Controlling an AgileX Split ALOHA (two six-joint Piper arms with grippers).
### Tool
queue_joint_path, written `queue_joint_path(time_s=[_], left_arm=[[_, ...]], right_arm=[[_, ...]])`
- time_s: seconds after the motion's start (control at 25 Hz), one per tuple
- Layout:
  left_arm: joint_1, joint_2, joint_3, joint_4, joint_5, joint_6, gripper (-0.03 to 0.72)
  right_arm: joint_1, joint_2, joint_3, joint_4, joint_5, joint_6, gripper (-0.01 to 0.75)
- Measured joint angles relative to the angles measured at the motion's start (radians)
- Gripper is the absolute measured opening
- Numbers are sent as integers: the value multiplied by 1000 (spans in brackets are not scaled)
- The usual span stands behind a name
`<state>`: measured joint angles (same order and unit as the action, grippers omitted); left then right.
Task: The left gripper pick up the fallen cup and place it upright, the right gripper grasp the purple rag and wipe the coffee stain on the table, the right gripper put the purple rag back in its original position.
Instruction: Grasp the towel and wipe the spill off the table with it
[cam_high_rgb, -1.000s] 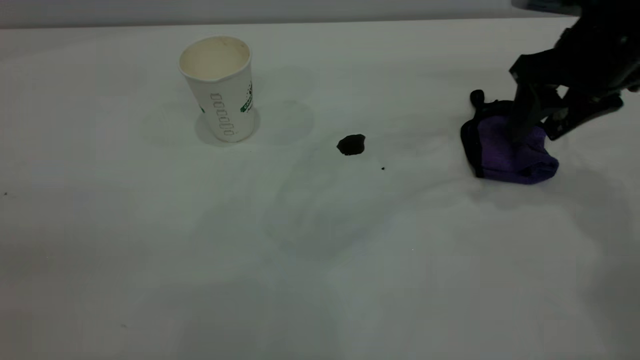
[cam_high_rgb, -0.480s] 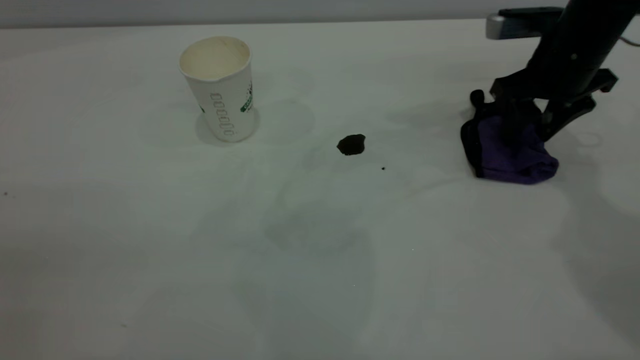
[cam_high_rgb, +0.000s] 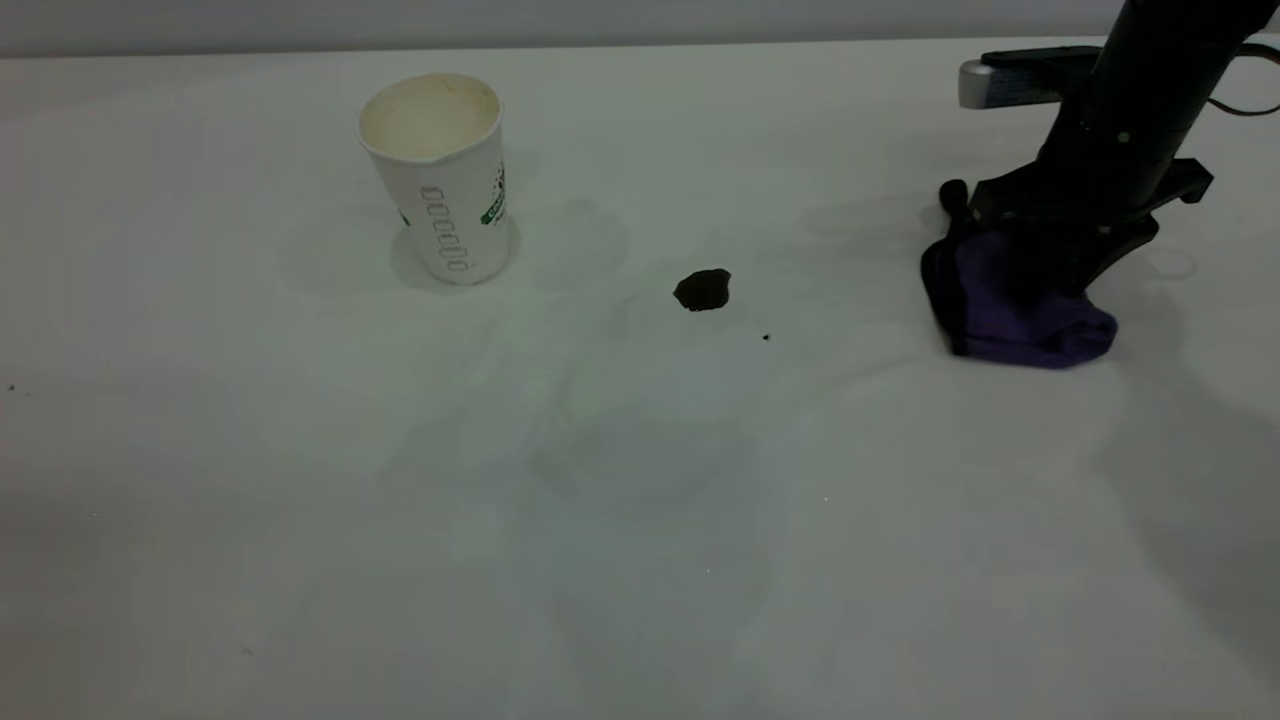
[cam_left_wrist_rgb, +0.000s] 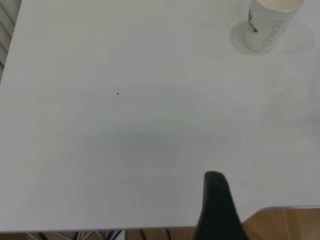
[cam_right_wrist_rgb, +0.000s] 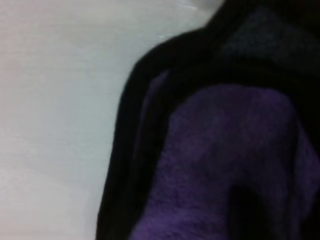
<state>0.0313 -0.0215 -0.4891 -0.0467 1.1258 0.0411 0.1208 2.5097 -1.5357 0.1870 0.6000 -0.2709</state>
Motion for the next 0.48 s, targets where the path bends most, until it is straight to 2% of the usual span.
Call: queue_joint_path(time_s=[0.08, 0.12, 0.32, 0.48], left_arm=[[0, 0, 0, 0, 0, 0, 552], [0, 0, 0, 0, 0, 0, 552], [0, 0, 0, 0, 0, 0, 552], [0, 0, 0, 0, 0, 0, 552]], right_arm=[[10, 1, 0, -7, -10, -13, 120], [21, 1, 0, -8, -18, -22, 90], [110, 9, -16, 30, -103, -46, 87], [196, 54, -118, 43, -116, -50, 87]])
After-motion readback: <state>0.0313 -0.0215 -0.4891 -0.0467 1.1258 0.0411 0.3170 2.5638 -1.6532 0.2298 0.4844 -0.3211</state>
